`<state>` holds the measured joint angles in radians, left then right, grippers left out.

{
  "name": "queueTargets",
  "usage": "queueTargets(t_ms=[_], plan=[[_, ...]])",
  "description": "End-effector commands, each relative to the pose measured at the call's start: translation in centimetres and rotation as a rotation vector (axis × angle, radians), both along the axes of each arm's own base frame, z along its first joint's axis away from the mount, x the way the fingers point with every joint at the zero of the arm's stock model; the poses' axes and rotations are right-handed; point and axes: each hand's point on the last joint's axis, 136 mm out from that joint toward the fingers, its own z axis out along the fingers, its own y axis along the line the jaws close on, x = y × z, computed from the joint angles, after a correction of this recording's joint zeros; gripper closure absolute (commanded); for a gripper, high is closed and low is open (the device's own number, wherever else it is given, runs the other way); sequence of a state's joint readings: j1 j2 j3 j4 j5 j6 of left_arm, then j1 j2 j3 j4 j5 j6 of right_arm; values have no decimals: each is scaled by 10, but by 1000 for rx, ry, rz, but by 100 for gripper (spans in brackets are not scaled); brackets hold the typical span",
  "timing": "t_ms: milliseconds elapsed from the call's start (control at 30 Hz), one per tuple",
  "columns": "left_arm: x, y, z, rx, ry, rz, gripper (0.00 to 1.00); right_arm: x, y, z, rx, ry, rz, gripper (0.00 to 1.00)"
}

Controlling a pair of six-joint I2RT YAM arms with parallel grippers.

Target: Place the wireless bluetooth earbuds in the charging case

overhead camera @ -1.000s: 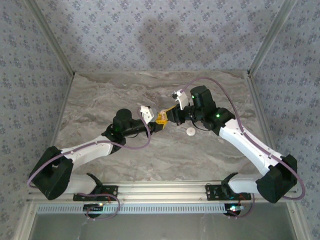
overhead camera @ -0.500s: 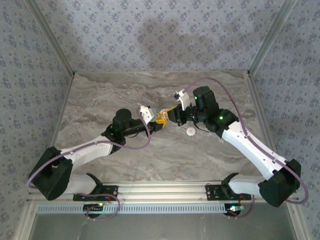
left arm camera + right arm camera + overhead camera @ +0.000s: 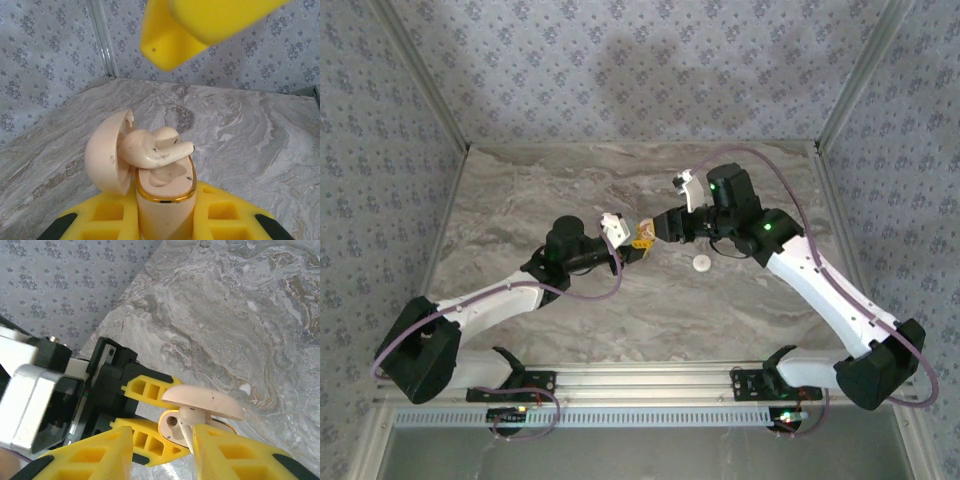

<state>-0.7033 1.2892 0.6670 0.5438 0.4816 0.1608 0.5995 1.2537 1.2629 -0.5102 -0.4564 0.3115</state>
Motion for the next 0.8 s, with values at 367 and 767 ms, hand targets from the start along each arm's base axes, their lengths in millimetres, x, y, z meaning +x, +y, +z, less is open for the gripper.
queueTargets(t_ms=[367,767], plan=[[-1,-5,20,-17,-38,-23,84,0,2,-22,-203,-21,67,61],[-1,-7,22,-23,-36,-33,84,4,13,-32,-260,-19,109,62]])
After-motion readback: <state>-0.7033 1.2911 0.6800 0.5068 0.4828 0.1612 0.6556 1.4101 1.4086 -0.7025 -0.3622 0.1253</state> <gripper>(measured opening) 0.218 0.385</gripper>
